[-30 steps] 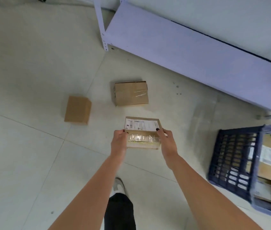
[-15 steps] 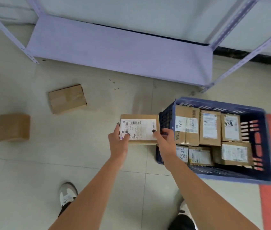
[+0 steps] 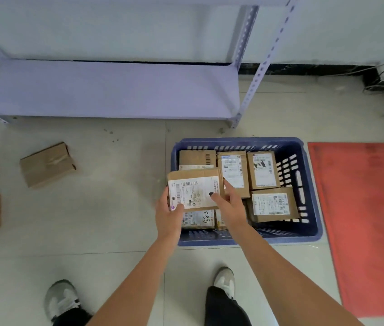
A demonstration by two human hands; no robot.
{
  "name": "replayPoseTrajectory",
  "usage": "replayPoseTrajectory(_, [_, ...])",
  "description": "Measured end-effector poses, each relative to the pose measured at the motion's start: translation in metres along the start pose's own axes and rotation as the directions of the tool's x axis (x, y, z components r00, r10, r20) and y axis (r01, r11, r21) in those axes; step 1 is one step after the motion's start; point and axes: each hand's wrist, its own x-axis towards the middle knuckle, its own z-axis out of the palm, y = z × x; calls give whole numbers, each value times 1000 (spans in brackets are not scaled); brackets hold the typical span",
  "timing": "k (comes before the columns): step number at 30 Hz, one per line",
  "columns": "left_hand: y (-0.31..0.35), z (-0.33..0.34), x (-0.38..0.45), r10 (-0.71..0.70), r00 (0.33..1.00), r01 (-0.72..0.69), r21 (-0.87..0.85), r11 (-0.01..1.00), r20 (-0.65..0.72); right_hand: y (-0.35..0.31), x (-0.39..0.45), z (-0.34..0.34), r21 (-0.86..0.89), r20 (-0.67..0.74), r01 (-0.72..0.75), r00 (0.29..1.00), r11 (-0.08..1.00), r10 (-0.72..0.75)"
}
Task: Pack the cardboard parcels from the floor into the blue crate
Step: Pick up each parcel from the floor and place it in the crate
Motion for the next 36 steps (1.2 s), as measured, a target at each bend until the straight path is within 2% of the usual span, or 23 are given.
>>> replayPoseTrajectory(10, [-41, 65, -33, -208, 966, 185, 155, 971, 154, 61, -4, -67, -108, -12, -151, 988, 983, 151])
replayPoseTrajectory(14, [-56, 85, -34, -243, 928, 185, 219, 958, 282, 85, 5, -82, -123, -56, -237, 971, 964, 232])
replayPoseTrajectory(17, [-60, 98, -34, -233, 915, 159, 238, 958, 328, 93, 14, -90, -183, -65, -262, 965, 948, 254])
replayPoseTrajectory(22, [-65, 112, -21, -231, 906, 126, 293, 948, 355, 101, 38, -96, -287, -80, -282, 959, 916, 271])
replayPoseTrajectory(36, [-79, 136, 6, -348, 883, 227, 362, 904, 314, 126, 82, -95, -483, -2, -319, 932, 815, 364])
